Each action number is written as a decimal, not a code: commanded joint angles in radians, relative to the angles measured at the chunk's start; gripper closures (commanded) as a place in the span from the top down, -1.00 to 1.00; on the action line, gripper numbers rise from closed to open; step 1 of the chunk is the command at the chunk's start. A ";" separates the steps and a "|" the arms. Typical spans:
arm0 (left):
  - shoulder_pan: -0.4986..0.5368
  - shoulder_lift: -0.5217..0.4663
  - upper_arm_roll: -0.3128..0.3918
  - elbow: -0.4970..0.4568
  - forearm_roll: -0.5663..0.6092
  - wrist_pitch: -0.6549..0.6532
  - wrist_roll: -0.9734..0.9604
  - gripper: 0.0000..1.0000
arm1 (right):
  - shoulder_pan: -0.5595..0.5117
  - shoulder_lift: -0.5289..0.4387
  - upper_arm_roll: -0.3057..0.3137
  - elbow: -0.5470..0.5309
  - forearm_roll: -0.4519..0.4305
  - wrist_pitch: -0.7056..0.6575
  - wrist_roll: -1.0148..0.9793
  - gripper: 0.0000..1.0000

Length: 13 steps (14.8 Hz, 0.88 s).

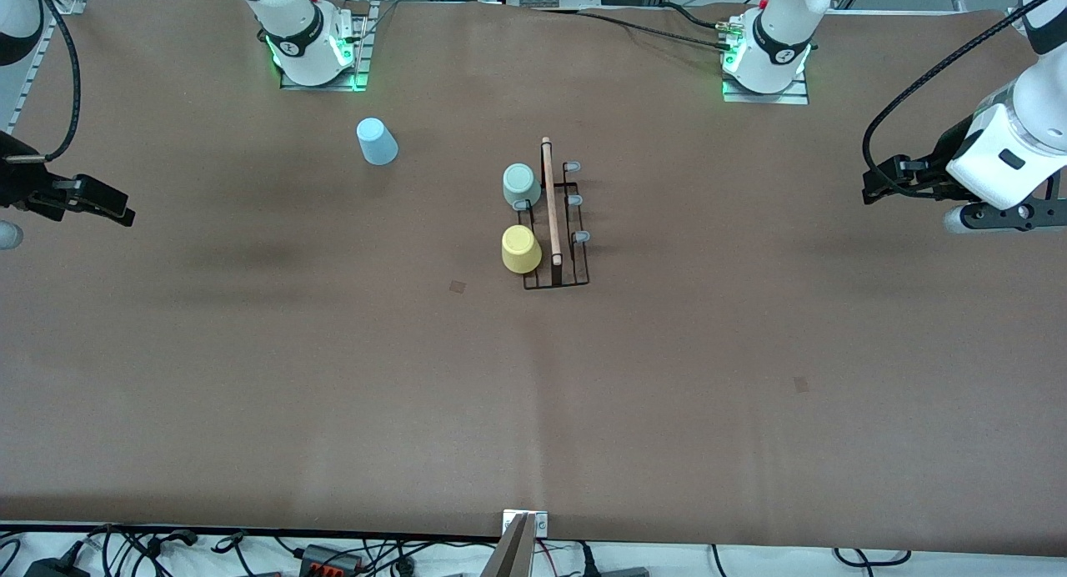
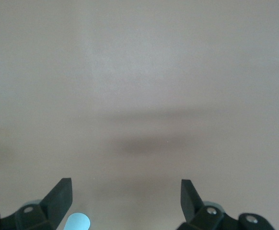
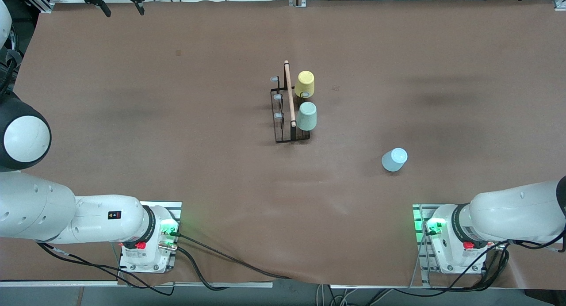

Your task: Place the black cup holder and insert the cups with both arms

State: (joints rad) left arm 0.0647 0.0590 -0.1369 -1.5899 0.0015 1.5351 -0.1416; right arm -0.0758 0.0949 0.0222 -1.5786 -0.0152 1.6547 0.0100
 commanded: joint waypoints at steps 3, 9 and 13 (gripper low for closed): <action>0.000 0.009 0.002 0.030 -0.002 -0.006 0.019 1.00 | -0.005 -0.040 0.004 -0.026 -0.022 0.013 -0.030 1.00; 0.001 0.012 0.003 0.030 -0.002 -0.007 0.020 1.00 | -0.007 -0.032 0.001 -0.015 -0.020 0.023 -0.030 1.00; 0.000 0.012 0.003 0.030 -0.002 -0.007 0.019 1.00 | -0.016 -0.034 -0.004 -0.012 -0.005 0.010 -0.030 1.00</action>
State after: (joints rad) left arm 0.0648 0.0592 -0.1365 -1.5853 0.0015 1.5358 -0.1414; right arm -0.0771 0.0793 0.0179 -1.5831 -0.0213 1.6688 -0.0034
